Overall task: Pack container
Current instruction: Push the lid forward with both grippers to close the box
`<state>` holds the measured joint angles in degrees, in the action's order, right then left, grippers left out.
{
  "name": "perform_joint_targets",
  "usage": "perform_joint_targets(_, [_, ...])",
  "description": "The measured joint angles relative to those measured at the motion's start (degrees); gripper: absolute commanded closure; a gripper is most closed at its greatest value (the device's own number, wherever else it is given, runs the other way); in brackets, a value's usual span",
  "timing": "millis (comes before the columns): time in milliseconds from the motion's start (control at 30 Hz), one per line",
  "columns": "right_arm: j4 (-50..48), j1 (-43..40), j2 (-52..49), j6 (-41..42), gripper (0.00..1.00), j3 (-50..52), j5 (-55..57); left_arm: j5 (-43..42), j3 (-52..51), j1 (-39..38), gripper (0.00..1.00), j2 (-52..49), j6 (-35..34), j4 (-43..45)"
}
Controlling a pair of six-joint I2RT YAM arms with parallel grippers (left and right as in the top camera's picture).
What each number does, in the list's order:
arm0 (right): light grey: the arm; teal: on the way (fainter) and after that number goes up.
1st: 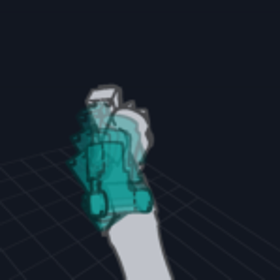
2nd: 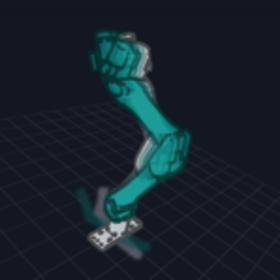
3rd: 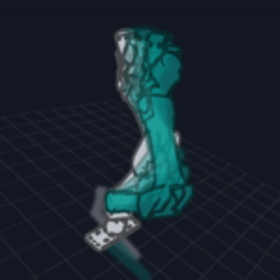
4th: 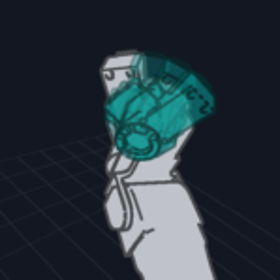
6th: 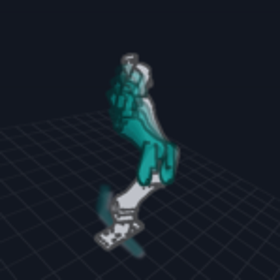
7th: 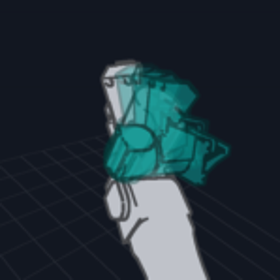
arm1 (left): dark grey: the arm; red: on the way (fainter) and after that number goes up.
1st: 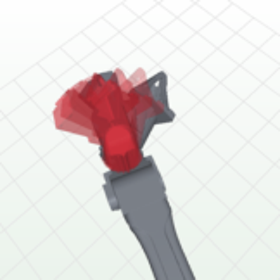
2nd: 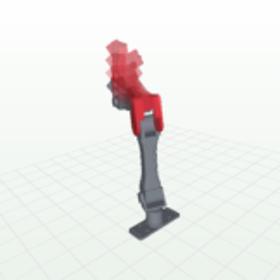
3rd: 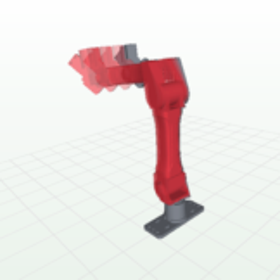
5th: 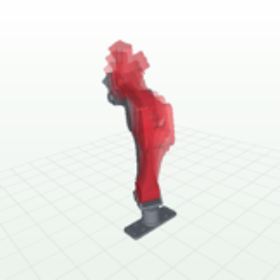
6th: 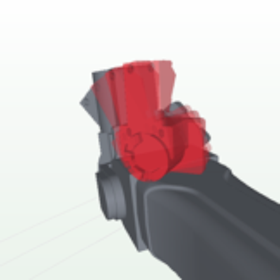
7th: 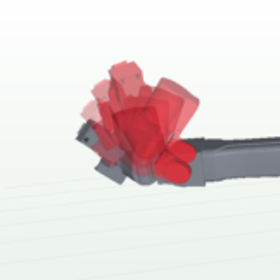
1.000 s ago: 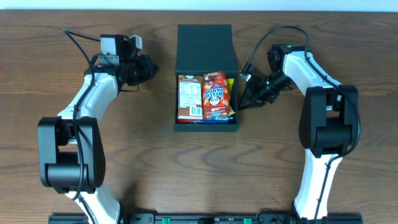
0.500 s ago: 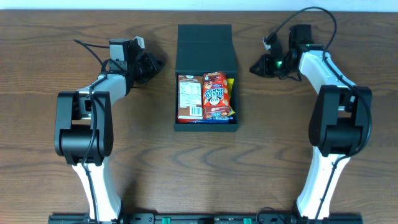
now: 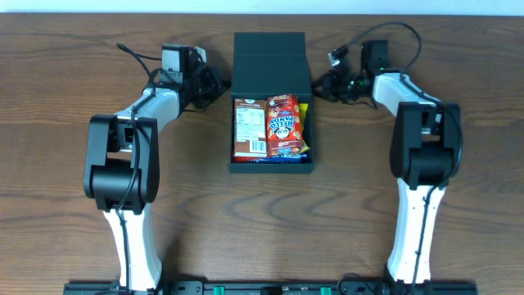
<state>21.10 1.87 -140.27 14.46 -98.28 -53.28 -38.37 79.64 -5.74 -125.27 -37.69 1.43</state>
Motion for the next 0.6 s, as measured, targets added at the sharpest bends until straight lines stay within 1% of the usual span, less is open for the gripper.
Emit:
perform_joint_targets(100, [-3.63, 1.33, -0.11, 1.16, 0.98, -0.28, -3.56, 0.09, 0.0, -0.07, 0.94, 0.0, 0.0, 0.0])
perform_joint_targets(400, [-12.9, 0.85, -0.37, 3.56, 0.98, -1.44, -15.45, 0.39, 0.0, -0.02, 0.94, 0.0, 0.0, 0.81])
perform_joint_targets(500, [-16.85, 0.59, -0.39, 4.81, 0.98, -1.53, -19.96, 0.11, 0.0, 0.04, 0.94, -0.09, 0.0, 4.13])
perform_joint_targets(600, [-22.6, 0.52, -0.44, 6.84, 0.98, -1.75, -24.55, -1.66, 0.0, 0.22, 0.94, -0.24, -0.02, 9.79])
